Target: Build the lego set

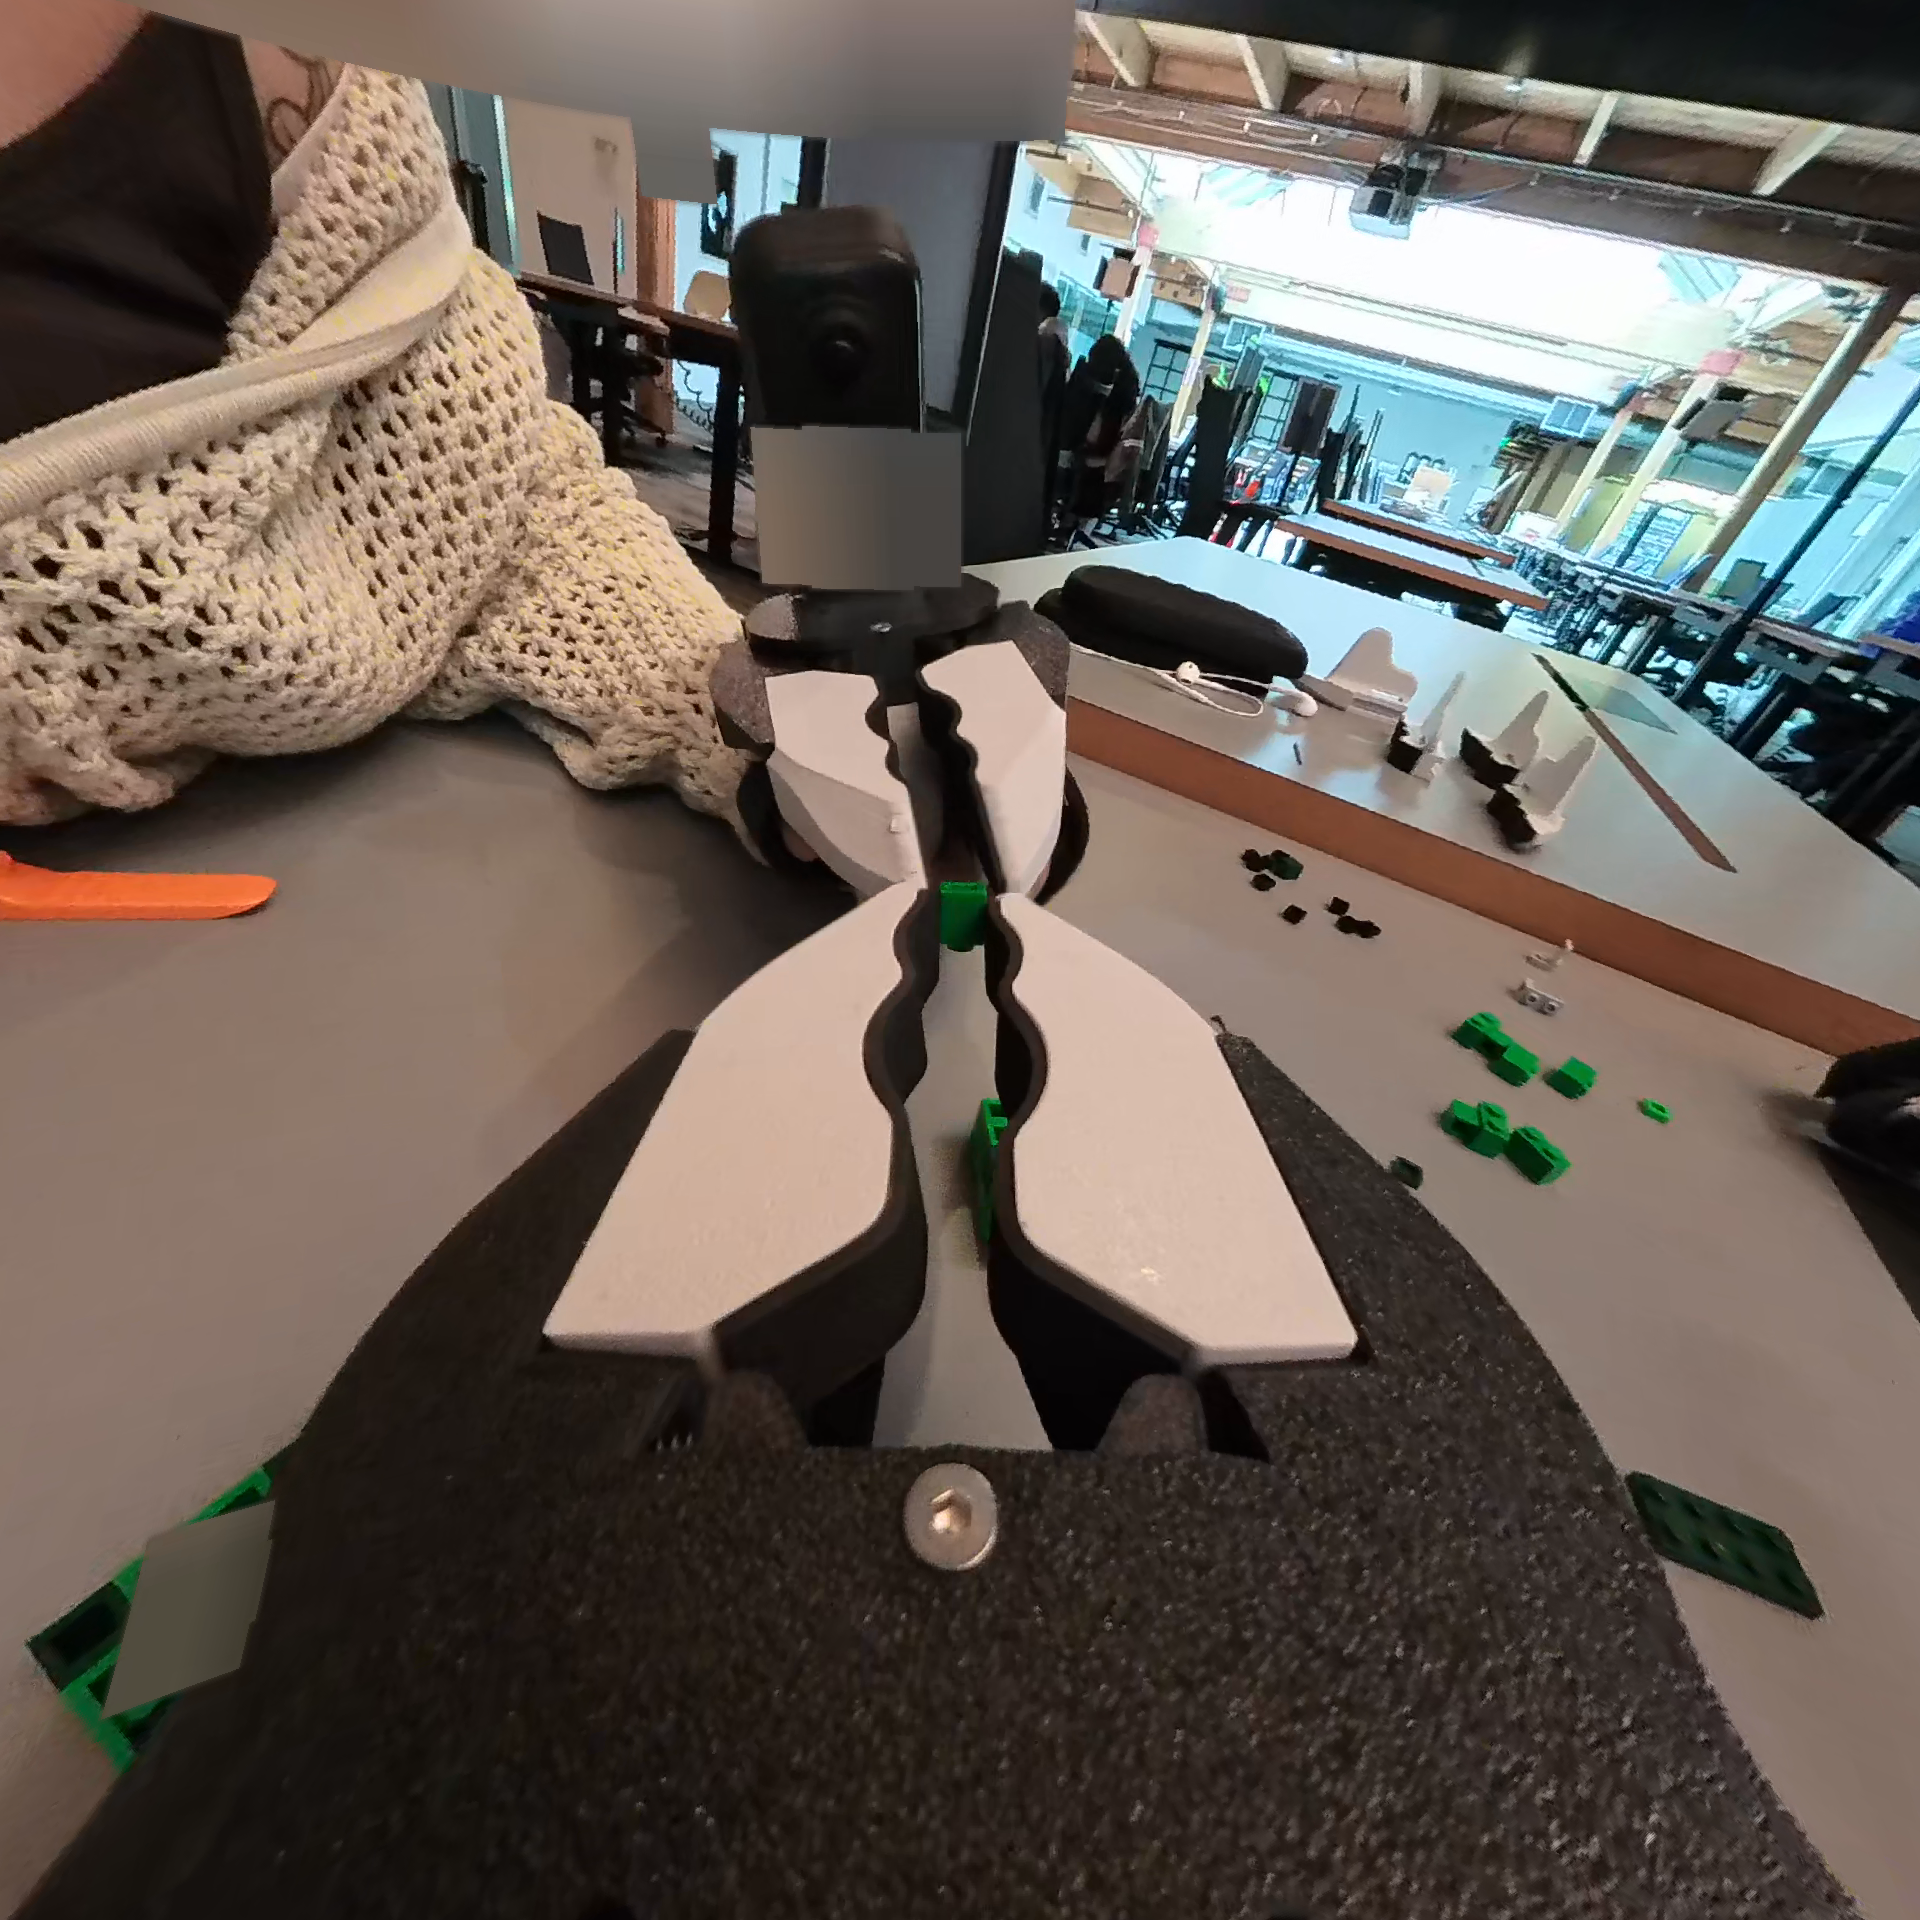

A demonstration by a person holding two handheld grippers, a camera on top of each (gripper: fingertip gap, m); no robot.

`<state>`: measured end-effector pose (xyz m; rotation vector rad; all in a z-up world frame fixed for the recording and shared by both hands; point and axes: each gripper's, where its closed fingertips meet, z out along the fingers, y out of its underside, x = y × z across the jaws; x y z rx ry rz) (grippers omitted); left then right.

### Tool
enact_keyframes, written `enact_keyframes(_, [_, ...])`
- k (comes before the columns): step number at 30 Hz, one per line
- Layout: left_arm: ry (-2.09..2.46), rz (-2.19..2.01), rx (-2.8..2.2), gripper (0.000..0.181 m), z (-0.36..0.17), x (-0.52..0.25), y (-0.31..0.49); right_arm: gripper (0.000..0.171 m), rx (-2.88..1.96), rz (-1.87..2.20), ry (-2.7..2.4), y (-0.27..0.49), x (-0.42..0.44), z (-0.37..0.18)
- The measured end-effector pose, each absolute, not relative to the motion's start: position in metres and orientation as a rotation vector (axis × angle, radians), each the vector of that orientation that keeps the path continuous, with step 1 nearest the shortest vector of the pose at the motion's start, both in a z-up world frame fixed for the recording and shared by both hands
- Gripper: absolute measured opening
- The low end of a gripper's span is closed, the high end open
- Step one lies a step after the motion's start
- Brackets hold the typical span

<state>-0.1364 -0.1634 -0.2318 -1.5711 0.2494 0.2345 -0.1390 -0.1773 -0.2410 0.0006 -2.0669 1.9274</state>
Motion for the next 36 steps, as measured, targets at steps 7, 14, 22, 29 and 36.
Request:
enact_keyframes(7, [0.27,0.235,-1.578,0.009,-0.234,-0.134,-0.163,0.007,0.014,1.936,-2.071,-0.178,-0.137,-0.241])
enact_keyframes(14, [0.292,0.165,-1.574,0.007,-0.234,-0.129,-0.165,0.007,0.039,1.967,-2.096,-0.179,-0.132,-0.241])
enact_keyframes(22, [0.268,0.124,-1.608,0.007,-0.237,-0.131,-0.165,0.008,0.012,1.969,-2.091,-0.177,-0.134,-0.24])
enact_keyframes(29, [0.291,0.136,-1.663,0.007,-0.244,-0.131,-0.166,0.01,-0.003,1.974,-2.115,-0.173,-0.133,-0.241])
enact_keyframes(36, [0.329,0.148,-1.757,0.007,-0.257,-0.135,-0.171,0.018,-0.032,1.807,-2.266,-0.17,-0.134,-0.258])
